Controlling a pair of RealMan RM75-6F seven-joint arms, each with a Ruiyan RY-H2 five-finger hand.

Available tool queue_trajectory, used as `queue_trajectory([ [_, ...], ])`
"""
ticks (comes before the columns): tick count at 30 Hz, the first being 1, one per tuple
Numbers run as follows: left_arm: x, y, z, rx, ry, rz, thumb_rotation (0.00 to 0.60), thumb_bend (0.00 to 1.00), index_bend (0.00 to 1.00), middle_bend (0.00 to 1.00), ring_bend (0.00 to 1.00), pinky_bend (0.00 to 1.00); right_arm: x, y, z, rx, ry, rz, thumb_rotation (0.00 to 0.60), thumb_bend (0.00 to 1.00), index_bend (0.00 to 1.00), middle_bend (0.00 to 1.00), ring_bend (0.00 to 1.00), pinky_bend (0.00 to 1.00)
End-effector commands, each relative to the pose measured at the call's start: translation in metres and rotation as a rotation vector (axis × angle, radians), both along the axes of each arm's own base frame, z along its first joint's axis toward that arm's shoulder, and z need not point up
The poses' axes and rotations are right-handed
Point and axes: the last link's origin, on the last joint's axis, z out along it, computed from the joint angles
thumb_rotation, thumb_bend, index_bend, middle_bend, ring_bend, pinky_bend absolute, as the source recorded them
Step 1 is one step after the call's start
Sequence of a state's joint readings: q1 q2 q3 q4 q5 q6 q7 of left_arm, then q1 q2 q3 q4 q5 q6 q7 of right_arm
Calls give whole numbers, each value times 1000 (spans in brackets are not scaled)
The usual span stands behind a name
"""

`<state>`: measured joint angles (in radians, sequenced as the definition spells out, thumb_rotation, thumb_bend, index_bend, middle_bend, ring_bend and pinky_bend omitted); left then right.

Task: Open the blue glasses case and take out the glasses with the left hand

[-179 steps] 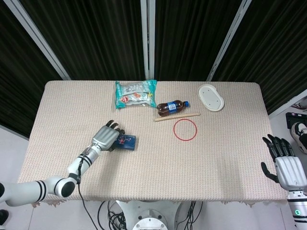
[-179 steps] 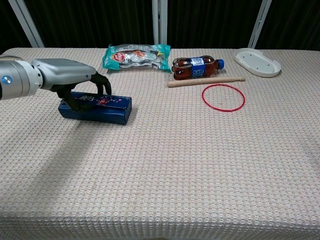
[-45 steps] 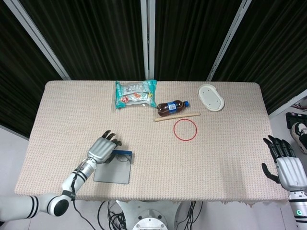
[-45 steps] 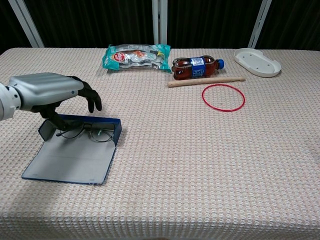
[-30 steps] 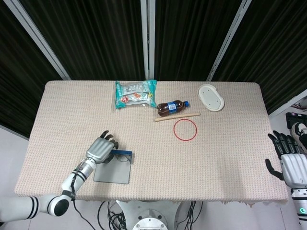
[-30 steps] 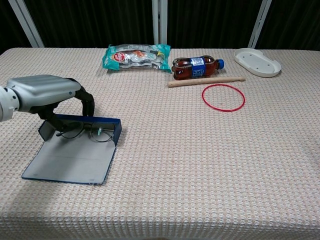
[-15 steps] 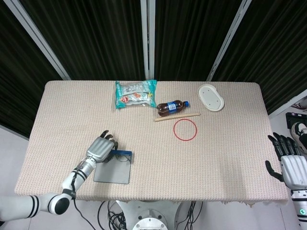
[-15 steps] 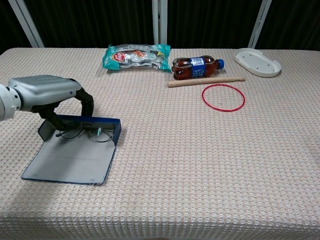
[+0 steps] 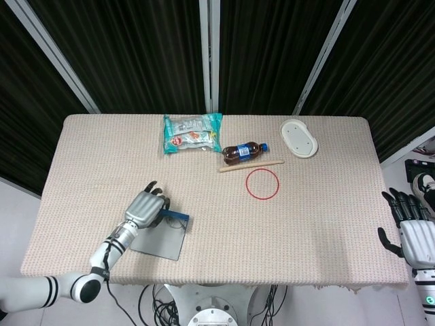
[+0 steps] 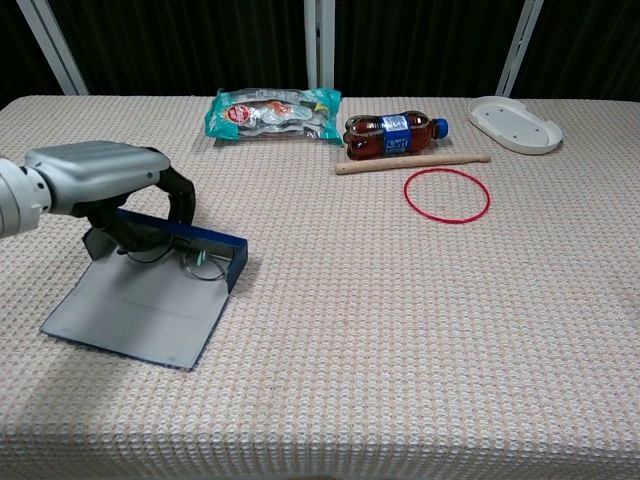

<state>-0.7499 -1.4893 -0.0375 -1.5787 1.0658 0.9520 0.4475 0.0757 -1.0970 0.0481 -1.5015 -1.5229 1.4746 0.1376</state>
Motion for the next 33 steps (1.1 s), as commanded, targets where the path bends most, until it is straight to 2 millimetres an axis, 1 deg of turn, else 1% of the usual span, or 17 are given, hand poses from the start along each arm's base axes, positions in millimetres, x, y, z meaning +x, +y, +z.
queue_trajectory([
  [1, 5, 7, -6, 64, -82, -46, 600, 510, 511, 432, 183, 0, -1, 0, 1, -3, -1, -3, 600, 361, 0, 51, 0, 0],
  [8, 12, 29, -24, 196, -248, -174, 600, 509, 512, 446, 187, 0, -3, 1, 1, -3, 0, -13, 600, 360, 0, 51, 0, 0],
  [14, 13, 48, -40, 266, -300, -240, 600, 510, 512, 454, 187, 0, -4, 2, 1, -3, -1, -21, 600, 360, 0, 51, 0, 0],
  [19, 16, 57, -45, 326, -303, -318, 600, 510, 512, 456, 187, 0, -6, 2, 2, -5, -1, -31, 600, 360, 0, 50, 0, 0],
  [22, 17, 61, -49, 333, -297, -343, 600, 508, 512, 454, 187, 0, -7, 2, 2, -5, -1, -35, 600, 360, 0, 51, 0, 0],
  [25, 13, 67, -54, 310, -256, -324, 600, 508, 504, 449, 187, 0, -8, 2, 2, -3, -2, -39, 600, 360, 0, 50, 0, 0],
  [28, 11, 78, -58, 293, -203, -284, 600, 502, 491, 441, 186, 0, -9, 2, 1, -1, -2, -41, 600, 361, 0, 51, 0, 0],
  [31, 12, 90, -59, 275, -179, -217, 600, 498, 432, 411, 177, 0, -8, 2, 1, 0, -2, -40, 600, 360, 0, 51, 0, 0],
  [33, 12, 97, -59, 257, -162, -165, 600, 480, 322, 362, 144, 0, -8, 2, 1, -3, -1, -39, 600, 360, 0, 51, 0, 0],
])
